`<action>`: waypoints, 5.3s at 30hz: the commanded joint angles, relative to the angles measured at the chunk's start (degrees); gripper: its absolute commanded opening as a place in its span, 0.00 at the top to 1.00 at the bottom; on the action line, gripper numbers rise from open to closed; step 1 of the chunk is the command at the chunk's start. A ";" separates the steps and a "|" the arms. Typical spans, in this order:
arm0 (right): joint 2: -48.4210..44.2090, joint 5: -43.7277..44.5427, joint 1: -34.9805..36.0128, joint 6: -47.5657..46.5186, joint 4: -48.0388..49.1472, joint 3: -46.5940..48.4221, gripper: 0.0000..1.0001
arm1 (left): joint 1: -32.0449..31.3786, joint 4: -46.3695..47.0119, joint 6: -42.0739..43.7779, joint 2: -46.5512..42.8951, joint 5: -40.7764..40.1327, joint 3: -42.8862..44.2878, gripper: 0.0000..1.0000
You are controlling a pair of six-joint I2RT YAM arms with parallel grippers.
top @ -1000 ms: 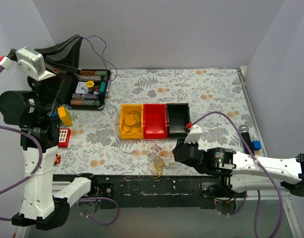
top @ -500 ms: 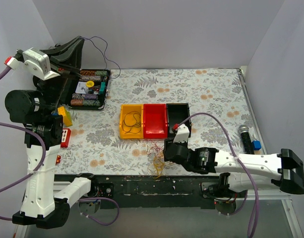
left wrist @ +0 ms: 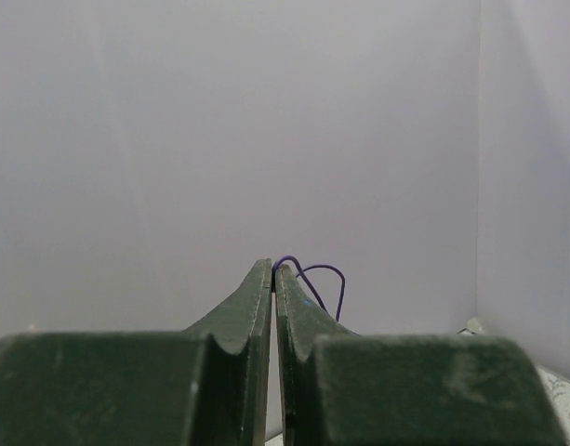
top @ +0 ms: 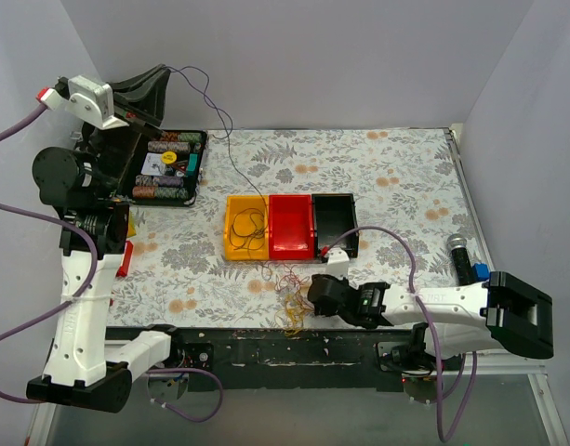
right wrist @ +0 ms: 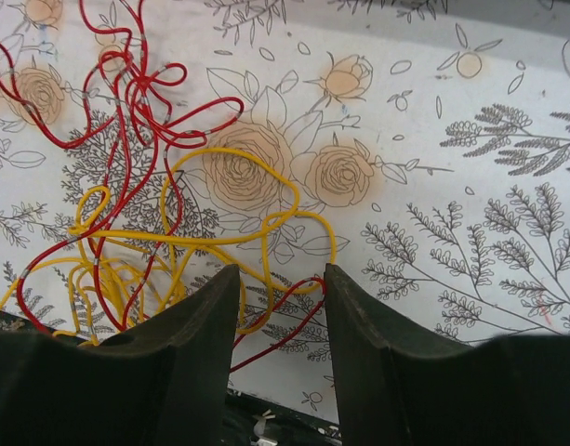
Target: Untangle the cables
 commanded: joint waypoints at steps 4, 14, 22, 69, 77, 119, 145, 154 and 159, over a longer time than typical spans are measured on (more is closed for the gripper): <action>-3.56 -2.91 -0.06 4.31 4.70 -5.98 0.55 | 0.14 2.01 -2.46 0.79 0.62 0.71 1.00; -7.08 -4.05 -0.06 6.68 5.75 -11.00 0.60 | 0.14 2.97 -3.17 1.05 -0.34 0.36 1.00; -9.01 -3.79 -0.06 7.30 4.00 -11.53 0.62 | 0.14 4.38 -0.80 0.97 -1.75 -2.18 1.00; -22.02 -1.59 0.03 11.17 -2.51 -14.61 0.66 | -14.09 -0.09 12.03 -4.92 -13.61 -35.40 1.00; -22.29 -1.59 0.03 11.26 -3.30 -14.60 0.66 | -19.10 -1.94 21.43 -4.31 -26.79 -42.17 1.00; -25.63 -1.77 0.12 12.22 -4.62 -15.66 0.66 | -31.23 -6.08 21.27 20.65 -37.26 -42.71 0.82; -24.75 -2.12 0.20 10.38 -3.30 -15.13 0.66 | -24.12 -18.91 19.95 15.30 -28.47 -34.80 0.24; -24.49 -2.12 0.12 9.85 -3.30 -15.22 0.66 | -24.12 -33.30 31.97 6.60 -6.53 -35.14 0.18; -24.57 -2.56 0.12 9.24 -2.42 -15.66 0.66 | -24.29 -37.45 35.33 2.47 0.00 -39.36 0.18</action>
